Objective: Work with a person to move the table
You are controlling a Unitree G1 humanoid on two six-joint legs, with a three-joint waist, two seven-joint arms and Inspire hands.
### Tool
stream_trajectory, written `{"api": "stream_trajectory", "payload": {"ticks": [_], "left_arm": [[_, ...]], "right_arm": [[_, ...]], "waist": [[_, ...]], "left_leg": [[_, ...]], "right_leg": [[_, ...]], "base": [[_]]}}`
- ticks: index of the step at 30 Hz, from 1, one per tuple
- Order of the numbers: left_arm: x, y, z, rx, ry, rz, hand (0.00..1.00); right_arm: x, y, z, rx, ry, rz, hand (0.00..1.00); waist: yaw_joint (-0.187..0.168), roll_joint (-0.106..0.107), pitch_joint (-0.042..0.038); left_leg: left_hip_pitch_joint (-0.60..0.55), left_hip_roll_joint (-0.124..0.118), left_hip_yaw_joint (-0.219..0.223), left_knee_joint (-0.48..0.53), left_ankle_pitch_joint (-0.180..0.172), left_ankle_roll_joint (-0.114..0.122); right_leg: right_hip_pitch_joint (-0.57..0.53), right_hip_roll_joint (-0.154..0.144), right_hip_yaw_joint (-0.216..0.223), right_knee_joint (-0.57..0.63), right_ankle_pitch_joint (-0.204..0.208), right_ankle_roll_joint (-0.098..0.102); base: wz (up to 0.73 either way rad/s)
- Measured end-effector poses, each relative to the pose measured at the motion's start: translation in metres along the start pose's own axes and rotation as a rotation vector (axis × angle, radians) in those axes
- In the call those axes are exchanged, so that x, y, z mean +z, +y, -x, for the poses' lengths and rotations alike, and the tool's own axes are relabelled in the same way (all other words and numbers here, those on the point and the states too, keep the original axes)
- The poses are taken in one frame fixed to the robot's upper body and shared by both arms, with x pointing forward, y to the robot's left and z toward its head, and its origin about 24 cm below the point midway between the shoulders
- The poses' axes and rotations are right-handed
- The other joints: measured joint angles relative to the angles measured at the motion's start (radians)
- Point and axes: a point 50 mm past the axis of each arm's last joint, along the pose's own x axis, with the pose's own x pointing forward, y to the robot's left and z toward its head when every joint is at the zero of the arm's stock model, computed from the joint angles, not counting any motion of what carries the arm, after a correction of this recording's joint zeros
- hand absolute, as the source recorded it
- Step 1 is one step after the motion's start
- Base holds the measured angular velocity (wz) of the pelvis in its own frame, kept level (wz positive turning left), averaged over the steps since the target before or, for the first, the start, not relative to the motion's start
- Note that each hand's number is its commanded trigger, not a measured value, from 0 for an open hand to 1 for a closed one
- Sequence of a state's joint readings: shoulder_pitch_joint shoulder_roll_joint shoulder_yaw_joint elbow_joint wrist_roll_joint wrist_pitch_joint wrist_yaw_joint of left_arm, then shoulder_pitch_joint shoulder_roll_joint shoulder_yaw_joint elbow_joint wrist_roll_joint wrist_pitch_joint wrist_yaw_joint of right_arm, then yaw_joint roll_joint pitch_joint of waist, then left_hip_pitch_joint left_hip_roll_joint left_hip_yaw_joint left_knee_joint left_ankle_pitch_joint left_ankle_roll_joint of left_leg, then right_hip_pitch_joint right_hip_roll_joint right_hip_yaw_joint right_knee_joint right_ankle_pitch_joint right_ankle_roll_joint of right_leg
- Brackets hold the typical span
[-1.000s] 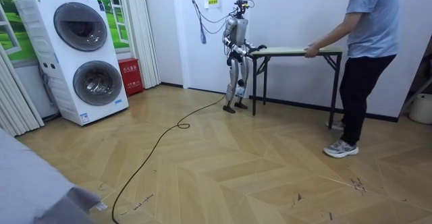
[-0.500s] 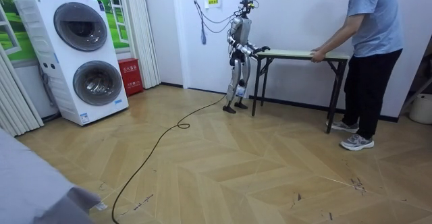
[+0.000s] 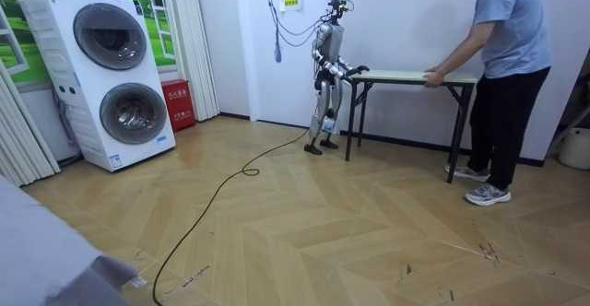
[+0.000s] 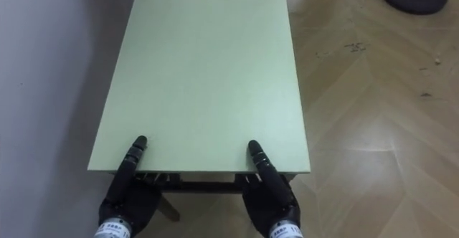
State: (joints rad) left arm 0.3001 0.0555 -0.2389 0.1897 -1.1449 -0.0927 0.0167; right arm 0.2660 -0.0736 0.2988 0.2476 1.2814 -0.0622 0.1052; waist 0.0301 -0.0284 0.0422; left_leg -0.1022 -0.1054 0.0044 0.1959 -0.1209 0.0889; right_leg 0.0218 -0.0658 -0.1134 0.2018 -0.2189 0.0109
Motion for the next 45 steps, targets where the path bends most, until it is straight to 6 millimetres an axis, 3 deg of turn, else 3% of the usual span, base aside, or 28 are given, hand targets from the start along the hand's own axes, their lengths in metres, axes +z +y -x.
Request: {"api": "stream_trajectory", "payload": {"ticks": [3,5,6,7,8,9,10,11,12,15,19,20,21,23,29,37,45], "left_arm": [[-0.004,0.003,-0.005,0.004,0.013,-0.006,1.0],[-0.004,0.005,-0.008,0.012,0.013,-0.003,0.96],[-0.005,0.005,-0.009,0.015,0.011,-0.001,0.8],[-0.005,0.005,-0.009,0.016,0.009,0.001,0.71],[-0.005,0.005,-0.01,0.017,0.007,0.003,0.58],[-0.005,0.005,-0.01,0.017,0.006,0.003,0.51],[-0.005,0.006,-0.01,0.016,0.008,-0.002,0.21],[-0.005,0.009,-0.01,0.005,0.014,-0.054,0.03],[-0.003,0.013,-0.009,-0.007,0.023,-0.124,0.0],[0.002,0.018,-0.008,-0.027,0.043,-0.306,0.0],[0.002,0.021,-0.01,-0.038,0.063,-0.385,0.0],[0.003,0.021,-0.01,-0.043,0.065,-0.392,0.0],[0.002,0.022,-0.011,-0.043,0.071,-0.411,0.0],[0.0,0.027,-0.009,-0.023,0.087,-0.418,0.0],[-0.015,0.063,0.0,0.112,0.232,-0.497,0.0],[-0.012,0.068,0.001,0.119,0.245,-0.539,0.0],[-0.018,0.095,0.014,0.206,0.351,-0.643,0.0]], "right_arm": [[0.002,-0.004,-0.005,0.0,0.0,0.016,1.0],[0.001,-0.004,-0.008,-0.005,0.003,0.018,1.0],[0.0,-0.004,-0.01,-0.008,0.003,0.014,1.0],[0.0,-0.004,-0.01,-0.009,0.003,0.013,1.0],[0.0,-0.004,-0.011,-0.009,0.002,0.012,0.91],[0.0,-0.004,-0.012,-0.01,0.001,0.011,0.71],[0.0,-0.004,-0.012,-0.01,0.001,0.011,0.56],[0.0,-0.004,-0.012,-0.012,-0.002,0.01,0.16],[0.0,-0.005,-0.012,-0.013,-0.004,0.01,0.0],[0.0,-0.005,-0.012,-0.012,0.001,0.035,0.0],[0.006,-0.01,-0.009,-0.011,0.032,0.231,0.0],[0.006,-0.013,-0.009,-0.019,0.043,0.272,0.0],[0.007,-0.015,-0.008,-0.026,0.054,0.3,0.0],[0.008,-0.017,-0.007,-0.026,0.065,0.328,0.0],[0.008,-0.025,-0.004,-0.007,0.103,0.366,0.0],[0.011,-0.027,-0.003,0.028,0.12,0.408,0.0],[0.003,-0.067,0.01,-0.096,0.29,0.636,0.0]], "waist": [[0.0,0.019,-0.0117],[0.0,0.022,-0.0134],[0.0,0.022,-0.0134],[0.0,0.022,-0.0134],[0.0,0.022,-0.0135],[0.0,0.022,-0.0136],[0.0,0.022,-0.0136],[0.001,0.022,-0.0137],[0.0,0.021,-0.0138],[-0.001,0.022,-0.014],[0.0,0.023,-0.0154],[0.001,0.024,-0.0188],[0.001,0.028,-0.0287],[0.002,0.033,-0.0347],[-0.003,0.019,-0.0292],[0.002,0.014,-0.0273],[0.002,0.01,-0.0328]], "left_leg": [[0.005,0.006,0.008,-0.002,-0.011,0.009],[0.009,0.007,0.013,-0.001,-0.011,0.009],[0.011,0.008,0.014,0.0,-0.011,0.009],[0.011,0.008,0.014,0.0,-0.011,0.009],[0.011,0.008,0.016,0.001,-0.011,0.009],[0.011,0.008,0.016,0.002,-0.011,0.009],[0.011,0.008,0.016,0.003,-0.011,0.009],[0.011,0.008,0.016,0.003,-0.011,0.009],[0.011,0.008,0.016,0.004,-0.011,0.009],[0.011,0.008,0.016,0.005,-0.011,0.009],[0.019,0.007,0.016,0.006,-0.011,0.009],[0.024,0.008,0.016,0.005,-0.011,0.009],[0.026,0.008,0.015,0.004,-0.011,0.009],[0.032,0.009,0.017,0.002,-0.011,0.009],[0.043,0.013,0.021,0.002,-0.01,0.007],[0.044,0.014,0.025,0.003,-0.01,0.007],[0.043,0.015,0.025,0.001,-0.01,0.007]], "right_leg": [[0.002,0.006,-0.001,0.001,0.0,0.0],[0.007,0.006,-0.002,0.001,0.0,0.0],[0.013,0.006,-0.003,0.001,0.0,0.0],[0.013,0.006,-0.003,0.001,0.0,0.0],[0.014,0.006,-0.004,0.001,0.0,0.0],[0.015,0.006,-0.007,0.001,0.0,0.0],[0.015,0.006,-0.009,0.001,0.0,0.0],[0.017,0.006,-0.017,0.002,0.0,0.0],[0.017,0.005,-0.023,0.001,0.0,0.0],[0.018,0.005,-0.025,0.001,0.0,0.0],[0.027,0.004,-0.024,0.0,0.0,0.0],[0.031,0.004,-0.024,0.0,0.0,0.0],[0.031,0.004,-0.024,0.0,0.0,0.0],[0.032,0.004,-0.023,0.0,0.0,0.0],[0.045,0.009,-0.017,-0.017,0.005,0.0],[0.045,0.01,-0.014,-0.016,0.01,0.002],[0.051,0.01,-0.027,-0.017,0.01,0.002]], "base": [[-0.04],[-0.08],[-0.04],[0.0],[0.0],[0.0],[0.0],[0.0],[0.0],[0.0],[0.0],[0.0],[-0.04],[-0.08],[-0.04],[-0.01],[0.0]]}}
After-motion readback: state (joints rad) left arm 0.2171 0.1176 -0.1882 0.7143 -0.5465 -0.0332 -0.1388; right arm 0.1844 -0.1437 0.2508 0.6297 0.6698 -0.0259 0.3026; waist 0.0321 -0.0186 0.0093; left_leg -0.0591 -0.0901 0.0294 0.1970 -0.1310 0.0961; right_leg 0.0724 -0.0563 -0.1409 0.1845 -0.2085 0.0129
